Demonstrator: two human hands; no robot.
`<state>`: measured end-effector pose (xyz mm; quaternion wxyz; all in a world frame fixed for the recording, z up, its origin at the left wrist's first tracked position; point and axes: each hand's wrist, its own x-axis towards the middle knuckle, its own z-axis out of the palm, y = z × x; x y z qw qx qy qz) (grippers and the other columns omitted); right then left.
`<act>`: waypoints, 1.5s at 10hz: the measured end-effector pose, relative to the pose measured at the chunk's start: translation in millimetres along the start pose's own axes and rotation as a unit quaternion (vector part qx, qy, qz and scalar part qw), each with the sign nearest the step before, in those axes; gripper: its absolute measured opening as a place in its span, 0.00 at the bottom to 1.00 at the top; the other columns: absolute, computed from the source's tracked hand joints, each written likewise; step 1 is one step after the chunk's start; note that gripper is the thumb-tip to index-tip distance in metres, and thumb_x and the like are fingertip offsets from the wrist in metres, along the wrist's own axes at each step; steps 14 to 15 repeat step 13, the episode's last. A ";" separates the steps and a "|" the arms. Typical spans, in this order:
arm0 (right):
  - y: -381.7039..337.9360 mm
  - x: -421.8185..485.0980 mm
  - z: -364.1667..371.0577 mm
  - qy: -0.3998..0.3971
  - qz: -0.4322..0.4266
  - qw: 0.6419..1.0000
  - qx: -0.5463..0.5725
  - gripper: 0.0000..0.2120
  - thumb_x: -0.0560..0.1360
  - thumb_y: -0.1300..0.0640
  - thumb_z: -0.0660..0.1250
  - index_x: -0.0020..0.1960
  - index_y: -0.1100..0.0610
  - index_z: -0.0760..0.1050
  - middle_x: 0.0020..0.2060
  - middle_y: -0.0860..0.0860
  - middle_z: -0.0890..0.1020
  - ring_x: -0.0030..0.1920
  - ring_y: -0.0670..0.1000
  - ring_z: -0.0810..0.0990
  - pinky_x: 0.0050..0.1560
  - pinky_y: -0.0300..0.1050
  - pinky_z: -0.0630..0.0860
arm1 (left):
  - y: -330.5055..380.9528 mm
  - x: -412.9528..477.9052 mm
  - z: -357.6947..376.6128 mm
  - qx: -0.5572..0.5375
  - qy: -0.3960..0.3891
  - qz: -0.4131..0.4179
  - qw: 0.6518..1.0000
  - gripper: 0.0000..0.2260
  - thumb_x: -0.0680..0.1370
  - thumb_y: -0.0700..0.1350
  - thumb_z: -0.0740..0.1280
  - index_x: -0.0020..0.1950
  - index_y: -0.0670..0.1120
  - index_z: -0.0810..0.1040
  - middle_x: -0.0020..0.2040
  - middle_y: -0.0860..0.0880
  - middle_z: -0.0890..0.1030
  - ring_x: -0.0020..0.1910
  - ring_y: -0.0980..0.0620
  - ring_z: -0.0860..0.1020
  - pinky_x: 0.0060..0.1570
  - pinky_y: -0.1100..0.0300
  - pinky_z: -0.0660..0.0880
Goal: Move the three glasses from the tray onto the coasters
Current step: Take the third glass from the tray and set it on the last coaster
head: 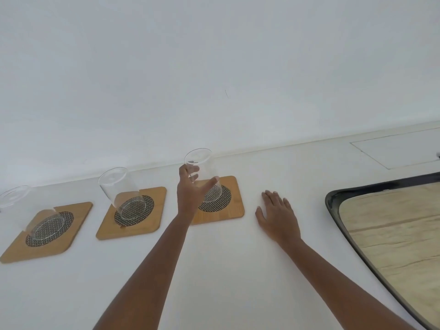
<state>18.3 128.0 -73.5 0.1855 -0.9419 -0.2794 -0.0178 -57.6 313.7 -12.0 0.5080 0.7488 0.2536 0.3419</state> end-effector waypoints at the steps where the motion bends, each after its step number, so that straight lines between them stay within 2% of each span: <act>1: -0.3 -0.2 -0.5 0.003 0.000 1.000 0.005 0.25 0.79 0.52 0.52 0.74 0.58 0.55 0.76 0.51 0.59 0.76 0.49 0.54 0.76 0.46 0.48 | -2.5 -0.1 2.7 0.010 -0.007 0.003 1.000 0.28 0.67 0.44 0.77 0.61 0.41 0.67 0.56 0.51 0.74 0.61 0.43 0.76 0.62 0.50 0.72; 3: -0.8 -0.8 -1.0 0.004 0.001 1.000 0.011 0.25 0.79 0.52 0.52 0.74 0.58 0.56 0.75 0.51 0.60 0.76 0.49 0.55 0.76 0.47 0.48 | -8.4 -2.7 6.5 0.016 -0.025 0.004 1.000 0.29 0.67 0.42 0.77 0.62 0.41 0.66 0.64 0.44 0.74 0.63 0.43 0.74 0.57 0.60 0.69; 4: -1.6 -0.9 -1.2 0.005 0.002 1.000 0.016 0.25 0.79 0.52 0.53 0.74 0.58 0.56 0.75 0.51 0.60 0.76 0.50 0.55 0.76 0.47 0.48 | -11.4 -3.4 7.6 0.017 -0.028 0.002 0.999 0.30 0.67 0.41 0.77 0.63 0.40 0.66 0.64 0.43 0.74 0.63 0.42 0.74 0.58 0.61 0.69; 11: -2.2 -1.3 -0.9 0.007 0.006 1.000 0.019 0.25 0.79 0.52 0.53 0.74 0.58 0.57 0.75 0.51 0.61 0.76 0.50 0.55 0.76 0.47 0.48 | -16.6 -1.5 12.0 0.043 -0.045 0.008 0.998 0.30 0.68 0.43 0.76 0.64 0.41 0.65 0.65 0.44 0.73 0.63 0.43 0.74 0.57 0.60 0.68; 12: -1.6 0.0 0.2 0.006 0.007 1.000 0.027 0.25 0.79 0.52 0.53 0.74 0.58 0.57 0.75 0.51 0.61 0.76 0.50 0.55 0.76 0.47 0.48 | -17.8 0.0 12.0 0.036 -0.052 -0.004 0.998 0.33 0.68 0.43 0.76 0.67 0.42 0.62 0.68 0.43 0.70 0.66 0.43 0.71 0.59 0.60 0.67; 13: -1.9 -0.1 -0.3 0.015 0.012 0.999 0.032 0.25 0.79 0.52 0.53 0.74 0.58 0.57 0.75 0.51 0.61 0.76 0.50 0.55 0.76 0.47 0.48 | -14.8 -7.6 10.8 0.014 -0.052 -0.027 0.998 0.42 0.68 0.43 0.76 0.74 0.42 0.53 0.73 0.41 0.64 0.71 0.45 0.66 0.64 0.59 0.64; 15: -1.9 -0.1 -0.3 0.015 0.012 0.999 0.032 0.25 0.79 0.52 0.53 0.74 0.58 0.57 0.75 0.51 0.61 0.76 0.50 0.55 0.76 0.47 0.48 | -14.8 -7.6 10.8 0.014 -0.052 -0.027 0.998 0.42 0.68 0.43 0.76 0.74 0.42 0.53 0.73 0.41 0.64 0.71 0.45 0.66 0.64 0.59 0.64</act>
